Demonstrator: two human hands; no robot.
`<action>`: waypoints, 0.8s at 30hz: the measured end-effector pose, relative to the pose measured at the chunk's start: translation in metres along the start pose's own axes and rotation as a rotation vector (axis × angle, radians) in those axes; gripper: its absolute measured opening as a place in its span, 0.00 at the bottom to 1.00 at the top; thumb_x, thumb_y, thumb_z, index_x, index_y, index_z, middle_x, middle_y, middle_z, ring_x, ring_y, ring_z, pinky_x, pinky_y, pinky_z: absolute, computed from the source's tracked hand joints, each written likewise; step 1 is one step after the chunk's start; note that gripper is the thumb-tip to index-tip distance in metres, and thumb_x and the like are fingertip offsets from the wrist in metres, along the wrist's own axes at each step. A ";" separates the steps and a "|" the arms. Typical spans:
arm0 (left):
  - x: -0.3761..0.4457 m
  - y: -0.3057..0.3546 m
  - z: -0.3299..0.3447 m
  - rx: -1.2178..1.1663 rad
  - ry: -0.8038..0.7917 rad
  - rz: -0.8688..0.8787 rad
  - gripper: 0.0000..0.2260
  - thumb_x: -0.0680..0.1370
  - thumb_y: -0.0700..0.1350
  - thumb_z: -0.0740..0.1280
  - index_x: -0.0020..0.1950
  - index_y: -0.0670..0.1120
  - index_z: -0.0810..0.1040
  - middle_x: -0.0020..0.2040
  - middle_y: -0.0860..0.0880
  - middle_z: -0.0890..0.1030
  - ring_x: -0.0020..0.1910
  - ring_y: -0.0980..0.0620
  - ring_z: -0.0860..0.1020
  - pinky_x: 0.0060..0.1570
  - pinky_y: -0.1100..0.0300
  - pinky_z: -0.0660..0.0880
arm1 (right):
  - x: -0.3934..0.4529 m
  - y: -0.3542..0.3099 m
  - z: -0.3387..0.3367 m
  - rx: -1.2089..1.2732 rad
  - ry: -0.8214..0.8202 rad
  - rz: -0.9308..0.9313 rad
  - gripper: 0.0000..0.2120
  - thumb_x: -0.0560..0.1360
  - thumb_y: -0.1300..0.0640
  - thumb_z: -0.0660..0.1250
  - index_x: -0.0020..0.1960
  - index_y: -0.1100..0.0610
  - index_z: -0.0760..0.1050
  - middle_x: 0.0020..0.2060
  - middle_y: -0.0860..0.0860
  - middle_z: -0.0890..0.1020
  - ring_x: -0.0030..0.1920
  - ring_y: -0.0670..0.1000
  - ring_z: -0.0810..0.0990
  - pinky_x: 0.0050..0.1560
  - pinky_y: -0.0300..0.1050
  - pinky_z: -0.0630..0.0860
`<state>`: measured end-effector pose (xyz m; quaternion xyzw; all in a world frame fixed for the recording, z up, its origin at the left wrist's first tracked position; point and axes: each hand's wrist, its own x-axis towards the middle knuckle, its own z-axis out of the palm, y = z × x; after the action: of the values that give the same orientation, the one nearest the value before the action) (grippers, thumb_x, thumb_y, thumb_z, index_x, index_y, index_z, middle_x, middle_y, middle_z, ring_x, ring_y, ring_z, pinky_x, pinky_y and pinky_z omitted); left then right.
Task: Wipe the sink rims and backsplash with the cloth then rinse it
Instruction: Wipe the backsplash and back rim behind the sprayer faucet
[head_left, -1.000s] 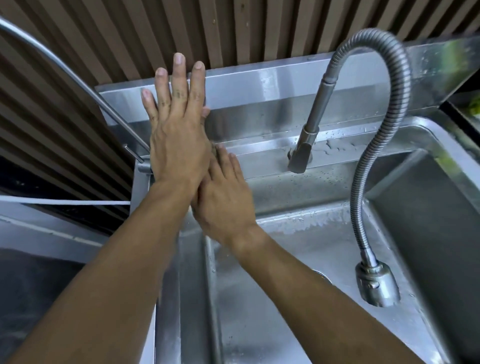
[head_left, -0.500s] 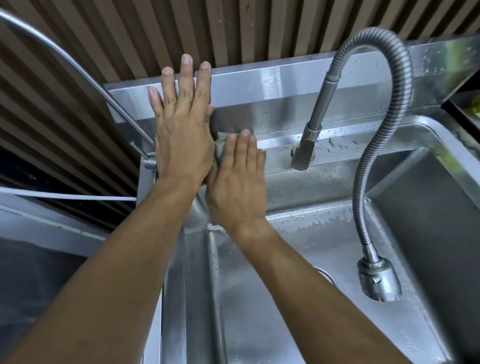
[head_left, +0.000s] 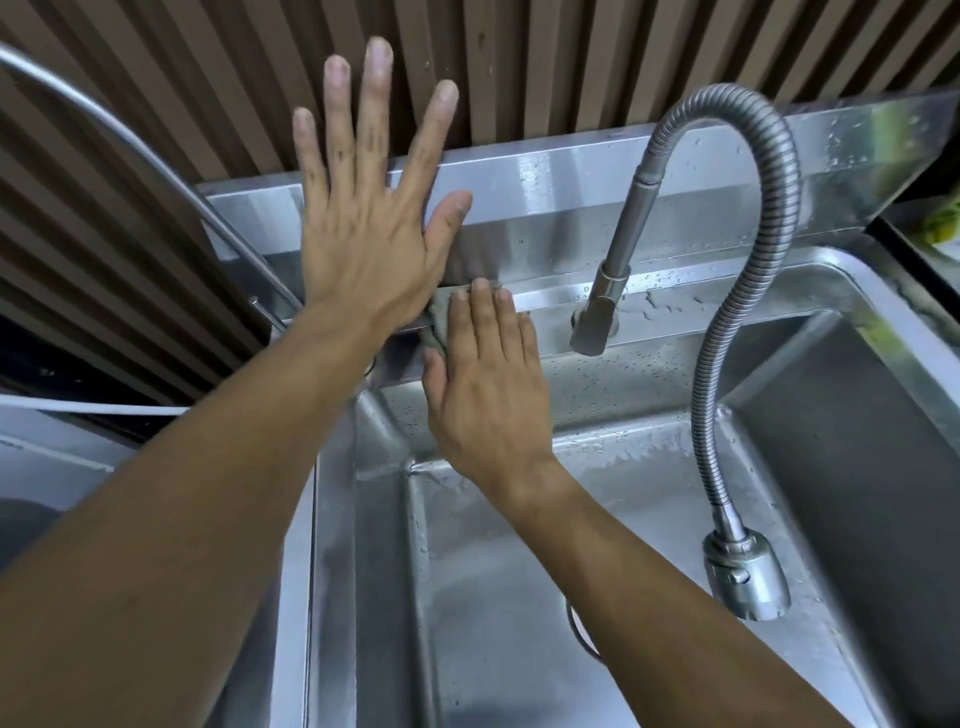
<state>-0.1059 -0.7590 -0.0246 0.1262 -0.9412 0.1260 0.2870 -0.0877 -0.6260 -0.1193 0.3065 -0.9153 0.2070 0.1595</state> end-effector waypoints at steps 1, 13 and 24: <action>0.004 -0.003 0.000 0.011 -0.010 0.005 0.28 0.87 0.62 0.44 0.85 0.55 0.48 0.84 0.35 0.50 0.82 0.31 0.49 0.79 0.33 0.45 | -0.001 0.004 0.000 -0.006 0.013 0.007 0.29 0.85 0.47 0.49 0.79 0.64 0.65 0.79 0.62 0.65 0.81 0.62 0.62 0.81 0.58 0.58; 0.004 -0.006 0.003 0.023 -0.033 0.031 0.26 0.87 0.62 0.47 0.85 0.58 0.49 0.84 0.37 0.49 0.82 0.29 0.48 0.77 0.31 0.44 | 0.005 0.015 0.001 0.009 0.070 0.027 0.26 0.85 0.49 0.55 0.76 0.62 0.70 0.77 0.60 0.70 0.78 0.61 0.67 0.78 0.59 0.63; 0.000 -0.003 0.005 -0.014 -0.030 0.022 0.25 0.88 0.60 0.46 0.85 0.57 0.50 0.85 0.38 0.49 0.82 0.30 0.47 0.79 0.35 0.42 | 0.006 0.034 -0.008 -0.004 0.039 0.005 0.27 0.85 0.49 0.50 0.78 0.62 0.68 0.78 0.59 0.68 0.79 0.61 0.65 0.75 0.59 0.67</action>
<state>-0.1076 -0.7636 -0.0281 0.1156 -0.9475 0.1208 0.2724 -0.1122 -0.6007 -0.1189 0.2999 -0.9131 0.2118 0.1776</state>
